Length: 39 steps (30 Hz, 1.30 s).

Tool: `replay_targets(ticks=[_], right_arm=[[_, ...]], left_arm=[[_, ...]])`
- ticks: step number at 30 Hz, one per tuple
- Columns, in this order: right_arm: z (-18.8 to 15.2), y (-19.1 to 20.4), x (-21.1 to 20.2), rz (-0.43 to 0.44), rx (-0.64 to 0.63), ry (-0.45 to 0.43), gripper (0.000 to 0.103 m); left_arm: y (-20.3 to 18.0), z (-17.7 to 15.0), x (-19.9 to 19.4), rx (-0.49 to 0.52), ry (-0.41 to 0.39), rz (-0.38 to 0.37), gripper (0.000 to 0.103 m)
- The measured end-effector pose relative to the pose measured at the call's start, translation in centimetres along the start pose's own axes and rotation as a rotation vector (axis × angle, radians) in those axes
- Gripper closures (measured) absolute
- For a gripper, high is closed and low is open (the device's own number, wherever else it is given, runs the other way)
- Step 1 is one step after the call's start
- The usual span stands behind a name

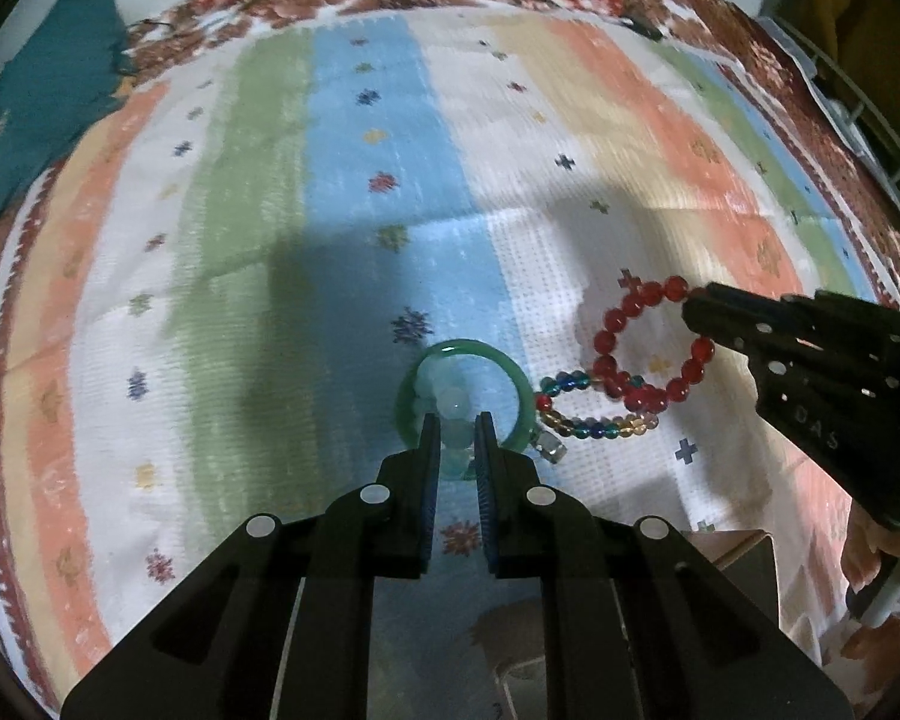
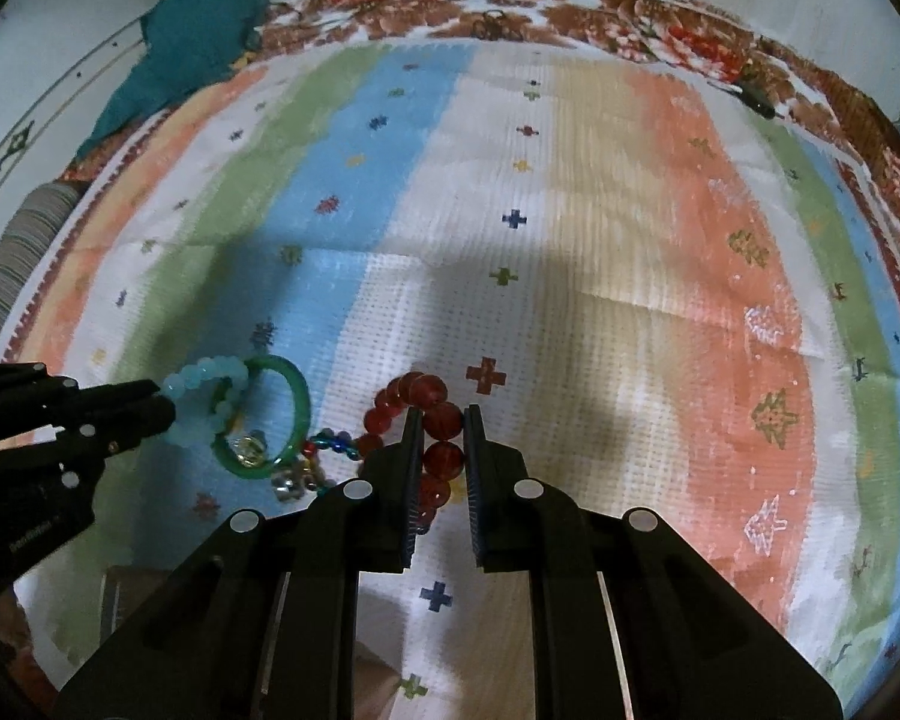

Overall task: Organize jewelry
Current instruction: 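Lift both held bracelets and carry them over the silver tin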

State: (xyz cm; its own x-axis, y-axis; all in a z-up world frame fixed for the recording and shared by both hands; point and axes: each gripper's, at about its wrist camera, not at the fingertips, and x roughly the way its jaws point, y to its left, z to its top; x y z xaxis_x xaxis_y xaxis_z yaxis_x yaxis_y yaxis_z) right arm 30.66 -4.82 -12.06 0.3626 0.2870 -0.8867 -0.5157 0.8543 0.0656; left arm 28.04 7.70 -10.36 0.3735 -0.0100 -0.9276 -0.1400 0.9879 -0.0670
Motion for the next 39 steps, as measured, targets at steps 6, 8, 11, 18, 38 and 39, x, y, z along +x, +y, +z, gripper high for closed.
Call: replay_targets(ticks=[6,8,11,18,38,39], right_arm=[[-0.4,0.7,-1.6,0.012,-0.006,-0.027,0.089],[-0.4,0.8,-2.1,0.011,-0.007,-0.040,0.089],[-0.7,0.9,-2.8,0.009,-0.010,-0.051,0.089],[-1.2,1.2,-4.5,0.016,-0.019,-0.074,0.089],[-3.0,2.6,-8.1,-0.004,-0.057,-0.135,0.089],[-3.1,2.7,-8.3,-0.002,-0.058,-0.140,0.089]], left_arm=[[0.3,-0.6,-1.6,-0.014,-0.025,0.005,0.092],[0.1,-0.7,-2.0,-0.009,-0.032,0.009,0.092],[0.0,-0.9,-2.6,-0.008,-0.043,0.012,0.092],[-0.8,-1.3,-4.2,-0.003,-0.070,0.001,0.092],[-2.1,-3.3,-8.1,0.015,-0.132,-0.019,0.092],[-2.1,-3.5,-8.3,0.015,-0.136,-0.022,0.092]])
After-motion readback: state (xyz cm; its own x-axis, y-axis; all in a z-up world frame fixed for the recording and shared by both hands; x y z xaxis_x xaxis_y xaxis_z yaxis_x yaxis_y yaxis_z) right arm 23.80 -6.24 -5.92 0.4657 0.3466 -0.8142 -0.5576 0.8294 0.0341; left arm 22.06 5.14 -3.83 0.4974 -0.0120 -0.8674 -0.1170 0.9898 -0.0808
